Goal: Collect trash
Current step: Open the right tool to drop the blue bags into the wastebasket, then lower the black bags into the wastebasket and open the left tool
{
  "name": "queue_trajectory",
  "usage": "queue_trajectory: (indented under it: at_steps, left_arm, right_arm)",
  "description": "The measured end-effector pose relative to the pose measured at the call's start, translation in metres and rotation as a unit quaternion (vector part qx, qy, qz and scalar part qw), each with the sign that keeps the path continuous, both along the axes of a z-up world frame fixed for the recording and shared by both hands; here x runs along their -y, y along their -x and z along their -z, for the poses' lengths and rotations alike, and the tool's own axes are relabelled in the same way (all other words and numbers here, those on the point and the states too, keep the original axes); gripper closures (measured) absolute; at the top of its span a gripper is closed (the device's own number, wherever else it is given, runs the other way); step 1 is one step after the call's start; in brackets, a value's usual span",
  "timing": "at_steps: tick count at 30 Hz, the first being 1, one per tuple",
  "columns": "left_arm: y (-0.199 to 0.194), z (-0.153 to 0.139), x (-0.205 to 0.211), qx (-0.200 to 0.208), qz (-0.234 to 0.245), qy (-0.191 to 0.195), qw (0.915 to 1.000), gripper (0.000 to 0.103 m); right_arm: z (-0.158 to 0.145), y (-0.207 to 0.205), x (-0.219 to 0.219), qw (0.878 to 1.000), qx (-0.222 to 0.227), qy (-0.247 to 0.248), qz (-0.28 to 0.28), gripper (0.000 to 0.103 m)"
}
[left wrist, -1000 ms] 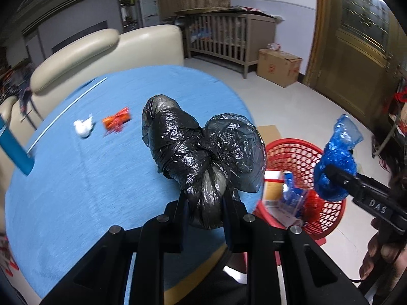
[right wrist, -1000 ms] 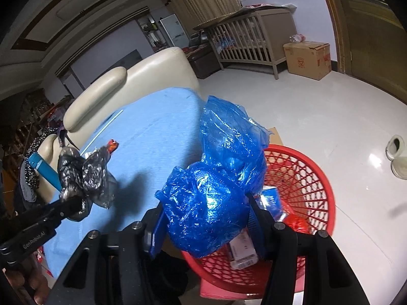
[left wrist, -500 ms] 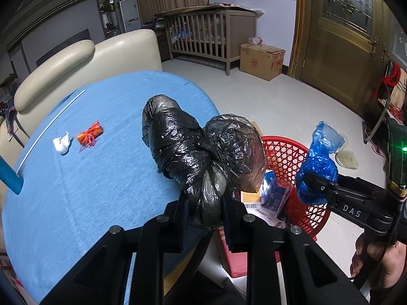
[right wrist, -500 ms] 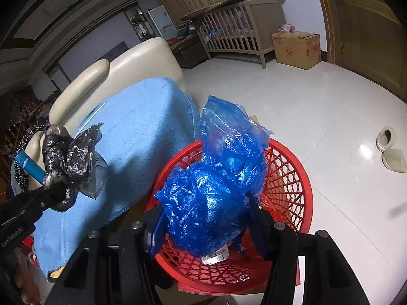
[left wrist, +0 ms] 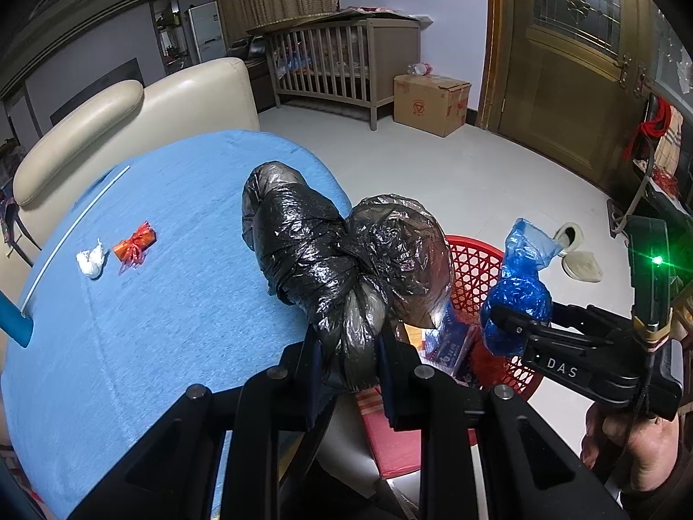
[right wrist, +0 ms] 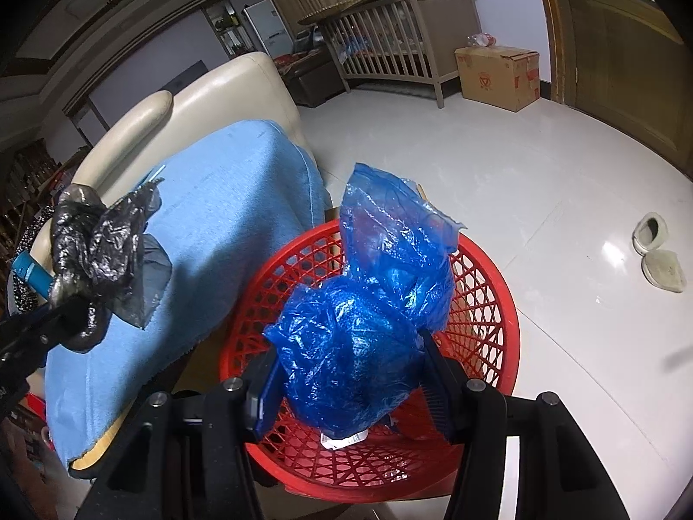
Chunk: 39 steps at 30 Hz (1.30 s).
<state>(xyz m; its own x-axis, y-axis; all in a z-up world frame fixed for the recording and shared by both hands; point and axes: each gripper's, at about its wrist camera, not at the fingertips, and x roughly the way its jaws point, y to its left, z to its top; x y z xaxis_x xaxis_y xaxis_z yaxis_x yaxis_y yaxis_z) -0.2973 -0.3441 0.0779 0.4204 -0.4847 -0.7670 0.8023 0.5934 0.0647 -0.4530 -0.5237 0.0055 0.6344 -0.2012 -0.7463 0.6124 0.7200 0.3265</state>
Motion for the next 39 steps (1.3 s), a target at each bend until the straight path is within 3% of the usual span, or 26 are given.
queue_trajectory:
  at_steps: [17,20,23,30,39]
  left_arm:
    - [-0.001,0.004,0.005,-0.001,0.022,-0.002,0.9997,0.079]
    - [0.000,0.002,0.007,-0.001,0.026,-0.003,0.9996,0.079]
    - [0.000,0.002,0.006,0.000,0.032,-0.004,0.9995,0.079]
    - [0.000,0.004,0.005,-0.001,0.041,-0.007,0.9991,0.079]
    - [-0.002,0.003,0.006,0.001,0.062,-0.017,0.9979,0.079]
  right_arm:
    - [0.006,-0.012,0.002,1.000,-0.025,0.005,0.004,0.045]
    - [0.009,-0.016,0.000,0.999,-0.039,0.001,-0.001,0.042]
    - [0.010,-0.019,-0.002,0.999,-0.053,0.006,-0.001,0.031]
    - [0.000,-0.001,-0.004,0.999,-0.028,0.004,0.022,0.030]
    - [-0.026,0.031,0.011,0.996,0.042,0.014,0.077,0.030]
